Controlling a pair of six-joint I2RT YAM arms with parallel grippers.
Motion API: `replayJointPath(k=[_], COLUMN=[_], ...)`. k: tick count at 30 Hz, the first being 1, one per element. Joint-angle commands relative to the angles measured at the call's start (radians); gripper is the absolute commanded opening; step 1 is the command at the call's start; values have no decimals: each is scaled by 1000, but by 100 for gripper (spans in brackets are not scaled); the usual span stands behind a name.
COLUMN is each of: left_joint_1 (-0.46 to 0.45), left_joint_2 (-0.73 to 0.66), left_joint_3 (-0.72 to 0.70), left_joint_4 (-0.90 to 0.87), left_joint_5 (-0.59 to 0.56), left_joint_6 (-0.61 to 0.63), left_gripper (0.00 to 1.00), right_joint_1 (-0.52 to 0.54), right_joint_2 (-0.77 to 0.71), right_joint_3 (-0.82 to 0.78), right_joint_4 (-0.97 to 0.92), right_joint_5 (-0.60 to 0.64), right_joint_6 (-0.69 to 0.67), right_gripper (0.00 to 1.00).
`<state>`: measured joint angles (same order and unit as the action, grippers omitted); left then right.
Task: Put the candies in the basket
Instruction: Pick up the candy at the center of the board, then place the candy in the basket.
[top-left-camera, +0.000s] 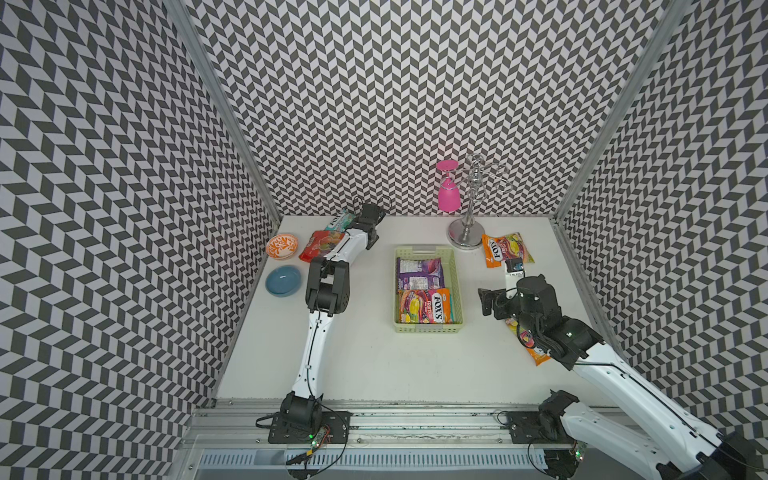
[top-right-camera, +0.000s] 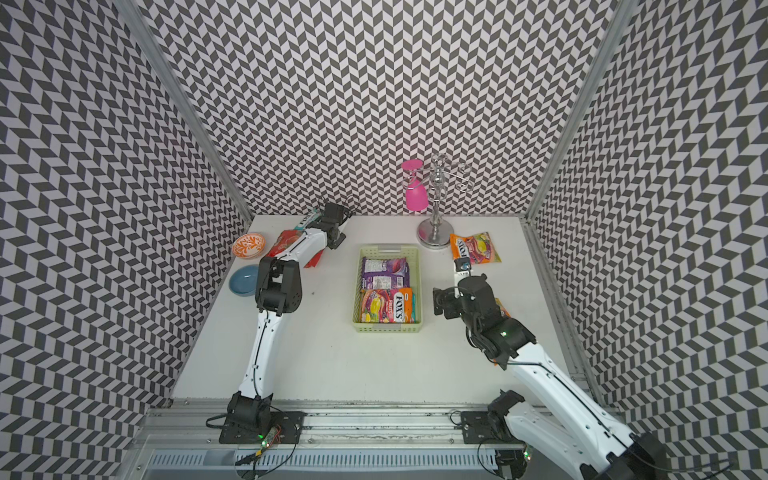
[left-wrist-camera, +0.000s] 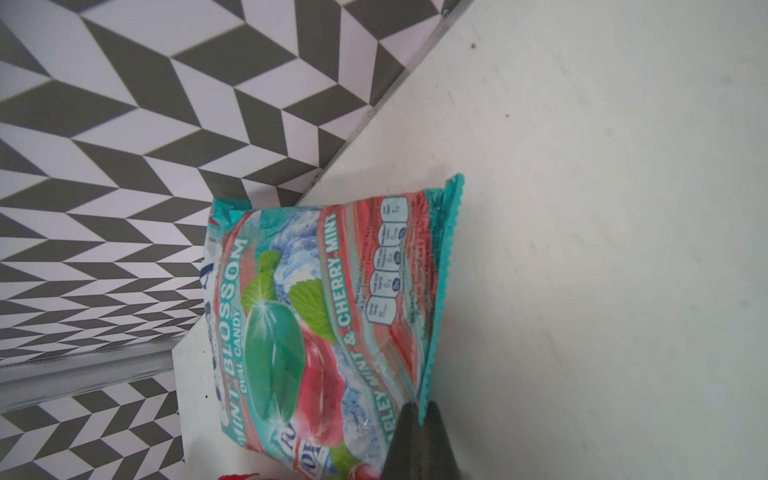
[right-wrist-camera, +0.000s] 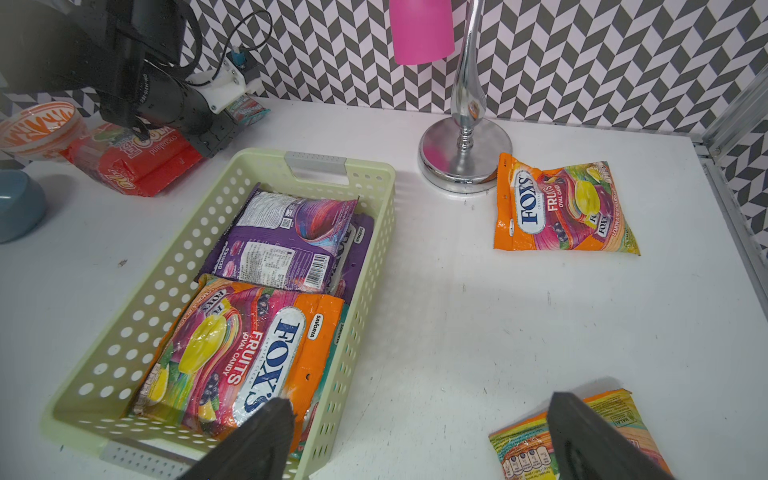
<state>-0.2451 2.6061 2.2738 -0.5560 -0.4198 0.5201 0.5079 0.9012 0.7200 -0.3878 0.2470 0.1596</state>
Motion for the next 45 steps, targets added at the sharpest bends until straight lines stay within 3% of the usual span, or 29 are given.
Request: replayJointPath(k=[1,23,36,45], left_joint_1=[-22,-36,-37,-53], left_joint_2=[-98,-425,-652,-766], left_joint_3=[-9,-41,-137,-227], left_joint_4=[-46,-164,-172,-143], left_joint_5=[49,350,787,1077], left_joint_6=[-27,-222,-433,-458], left_gripper=[0,0,0,0], right_joint_1=[-3,-6,-6,-5], right_joint_2=[-22,-23,-69,-52], right_joint_3=[-11,-8,-30,-19], right_joint_4=[56,67,123,155], right_joint_5=[8,-5,-86,-301], right_joint_6=[-2,-10,-36,35], right_gripper=[99,99,99,99])
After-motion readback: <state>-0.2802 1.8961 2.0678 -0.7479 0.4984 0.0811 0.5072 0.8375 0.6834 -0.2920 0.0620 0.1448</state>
